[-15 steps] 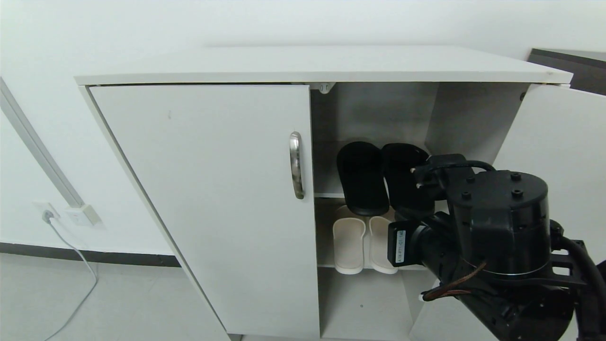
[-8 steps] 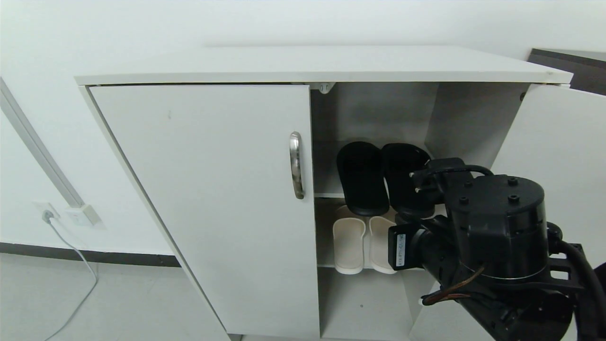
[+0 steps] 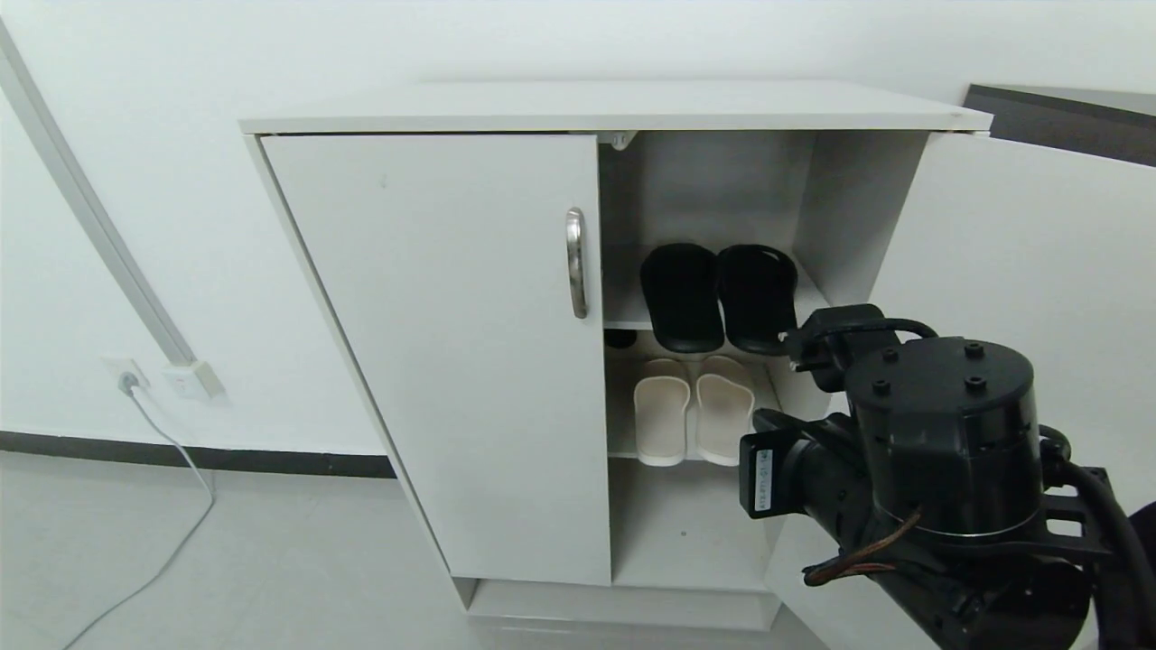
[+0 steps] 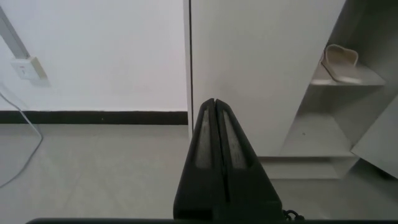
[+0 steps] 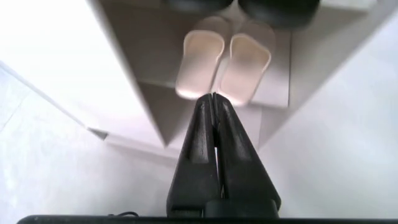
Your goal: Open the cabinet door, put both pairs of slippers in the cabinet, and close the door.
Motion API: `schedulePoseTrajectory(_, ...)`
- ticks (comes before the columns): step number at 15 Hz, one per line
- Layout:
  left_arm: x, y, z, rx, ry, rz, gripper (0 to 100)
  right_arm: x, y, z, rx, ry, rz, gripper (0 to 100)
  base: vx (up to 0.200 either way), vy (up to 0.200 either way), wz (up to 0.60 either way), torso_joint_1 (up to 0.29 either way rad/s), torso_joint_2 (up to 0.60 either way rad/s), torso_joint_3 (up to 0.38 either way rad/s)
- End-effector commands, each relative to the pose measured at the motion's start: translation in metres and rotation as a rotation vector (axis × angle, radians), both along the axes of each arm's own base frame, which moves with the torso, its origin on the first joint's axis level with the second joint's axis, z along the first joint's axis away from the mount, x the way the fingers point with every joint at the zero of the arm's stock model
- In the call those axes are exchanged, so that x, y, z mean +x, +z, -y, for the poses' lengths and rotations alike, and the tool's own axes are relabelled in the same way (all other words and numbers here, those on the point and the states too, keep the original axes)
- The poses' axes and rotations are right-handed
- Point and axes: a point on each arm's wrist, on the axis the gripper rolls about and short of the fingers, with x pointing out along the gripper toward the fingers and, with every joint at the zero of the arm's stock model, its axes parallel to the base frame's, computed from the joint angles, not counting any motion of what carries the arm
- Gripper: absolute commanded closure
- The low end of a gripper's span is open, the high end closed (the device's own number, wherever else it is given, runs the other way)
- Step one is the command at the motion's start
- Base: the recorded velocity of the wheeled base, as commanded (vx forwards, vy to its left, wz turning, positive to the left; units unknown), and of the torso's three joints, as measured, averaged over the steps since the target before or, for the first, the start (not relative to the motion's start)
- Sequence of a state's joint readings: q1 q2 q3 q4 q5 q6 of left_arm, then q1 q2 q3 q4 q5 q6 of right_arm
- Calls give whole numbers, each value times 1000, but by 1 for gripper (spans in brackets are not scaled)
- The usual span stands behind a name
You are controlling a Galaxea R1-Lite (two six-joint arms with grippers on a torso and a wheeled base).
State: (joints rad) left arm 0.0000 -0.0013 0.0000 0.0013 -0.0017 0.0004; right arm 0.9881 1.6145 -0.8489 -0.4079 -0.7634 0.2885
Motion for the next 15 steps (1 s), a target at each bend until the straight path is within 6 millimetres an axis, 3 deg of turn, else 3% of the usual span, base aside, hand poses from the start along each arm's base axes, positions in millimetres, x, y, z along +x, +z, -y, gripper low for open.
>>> schedulePoseTrajectory(1,0,0,0,0,0,-2,100,0,-3,-1,-7,1,-5,100,-200,0,0,-7,-2,-2)
schedulePoseTrajectory(5,0,0,0,0,0,-2,100,1,-3,0,-6,1,-8,100,-200,0,0,1,1,1)
schedulePoseTrajectory(15,0,0,0,-7,0,-2,100,1,-13,-1,-8,40,-2,100,0,0,0,0,0,0)
